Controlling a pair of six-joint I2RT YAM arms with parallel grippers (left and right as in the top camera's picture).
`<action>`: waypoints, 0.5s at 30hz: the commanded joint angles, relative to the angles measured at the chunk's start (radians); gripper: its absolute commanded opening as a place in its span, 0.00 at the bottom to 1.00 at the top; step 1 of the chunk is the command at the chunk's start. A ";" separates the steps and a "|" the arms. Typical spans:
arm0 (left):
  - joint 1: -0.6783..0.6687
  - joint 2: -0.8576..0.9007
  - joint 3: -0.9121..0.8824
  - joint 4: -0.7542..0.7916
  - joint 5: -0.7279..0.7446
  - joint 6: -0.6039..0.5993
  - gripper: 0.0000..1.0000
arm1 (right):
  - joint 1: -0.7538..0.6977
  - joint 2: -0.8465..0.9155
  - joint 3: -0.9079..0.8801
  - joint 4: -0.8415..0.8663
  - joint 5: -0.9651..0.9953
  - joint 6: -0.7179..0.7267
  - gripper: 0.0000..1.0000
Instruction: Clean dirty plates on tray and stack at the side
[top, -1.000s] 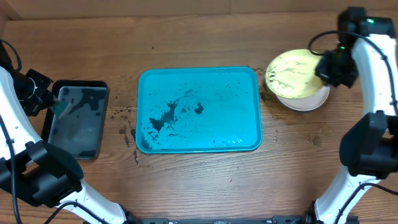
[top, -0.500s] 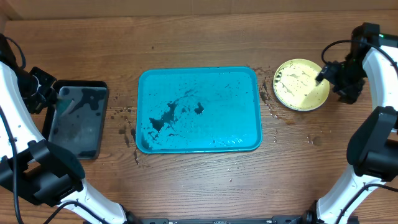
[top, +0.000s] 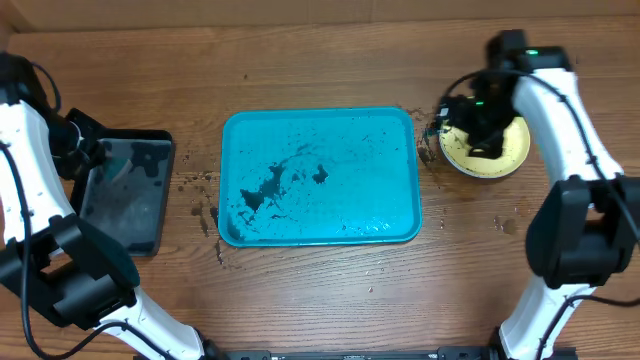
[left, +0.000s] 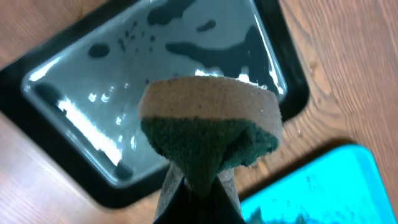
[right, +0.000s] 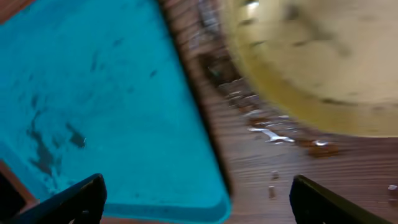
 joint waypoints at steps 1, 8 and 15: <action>0.010 0.023 -0.087 0.074 -0.021 0.012 0.04 | 0.098 -0.107 0.000 0.002 -0.023 0.010 0.97; 0.011 0.062 -0.185 0.180 -0.017 0.012 0.04 | 0.265 -0.164 0.000 0.016 -0.020 0.046 1.00; 0.014 0.106 -0.206 0.217 -0.024 0.016 0.04 | 0.360 -0.194 0.000 0.014 -0.020 0.065 1.00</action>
